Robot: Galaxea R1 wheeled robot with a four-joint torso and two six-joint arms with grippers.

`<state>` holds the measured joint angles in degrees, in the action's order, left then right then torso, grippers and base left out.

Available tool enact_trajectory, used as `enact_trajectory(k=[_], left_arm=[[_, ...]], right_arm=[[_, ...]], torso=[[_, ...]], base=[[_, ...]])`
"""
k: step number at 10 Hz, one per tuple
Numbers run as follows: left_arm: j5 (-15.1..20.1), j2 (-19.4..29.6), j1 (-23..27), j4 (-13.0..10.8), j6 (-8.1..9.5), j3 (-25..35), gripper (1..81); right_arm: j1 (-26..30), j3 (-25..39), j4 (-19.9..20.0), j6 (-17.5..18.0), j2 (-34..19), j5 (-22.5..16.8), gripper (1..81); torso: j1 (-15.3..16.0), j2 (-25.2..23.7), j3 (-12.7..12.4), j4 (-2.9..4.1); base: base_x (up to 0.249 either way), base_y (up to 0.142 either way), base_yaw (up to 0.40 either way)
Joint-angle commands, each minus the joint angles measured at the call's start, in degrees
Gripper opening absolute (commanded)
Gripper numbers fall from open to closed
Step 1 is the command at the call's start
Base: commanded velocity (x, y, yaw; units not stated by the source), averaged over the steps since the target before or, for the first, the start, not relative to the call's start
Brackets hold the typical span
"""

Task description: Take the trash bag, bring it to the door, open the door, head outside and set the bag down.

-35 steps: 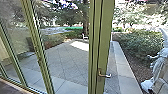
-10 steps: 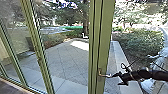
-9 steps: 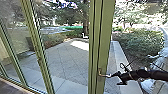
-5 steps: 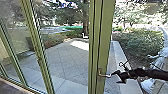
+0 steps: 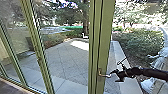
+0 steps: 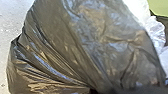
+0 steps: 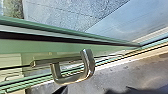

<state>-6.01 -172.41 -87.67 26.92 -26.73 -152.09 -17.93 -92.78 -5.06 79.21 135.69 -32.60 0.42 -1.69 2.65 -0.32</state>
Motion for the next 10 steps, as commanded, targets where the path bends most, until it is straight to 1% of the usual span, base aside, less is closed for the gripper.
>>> enact_trajectory(k=[1,6,10], left_arm=[[3.72,-0.04,2.46,0.51,0.02,0.04,1.0],[3.72,0.05,2.46,0.59,0.02,0.04,1.0],[3.72,-0.13,2.46,0.51,0.02,-0.05,1.0]], right_arm=[[9.00,-2.82,0.84,0.59,3.02,-0.63,81.1],[8.65,-9.51,1.02,0.77,8.48,-0.54,81.1],[8.65,-13.64,0.93,0.68,10.15,0.25,81.1]], torso=[[0.00,0.00,0.00,0.00],[0.02,0.00,0.02,0.00],[0.02,0.02,0.02,0.00]], base=[[0.000,0.000,0.000],[0.000,0.000,0.000],[0.000,0.000,0.000]])
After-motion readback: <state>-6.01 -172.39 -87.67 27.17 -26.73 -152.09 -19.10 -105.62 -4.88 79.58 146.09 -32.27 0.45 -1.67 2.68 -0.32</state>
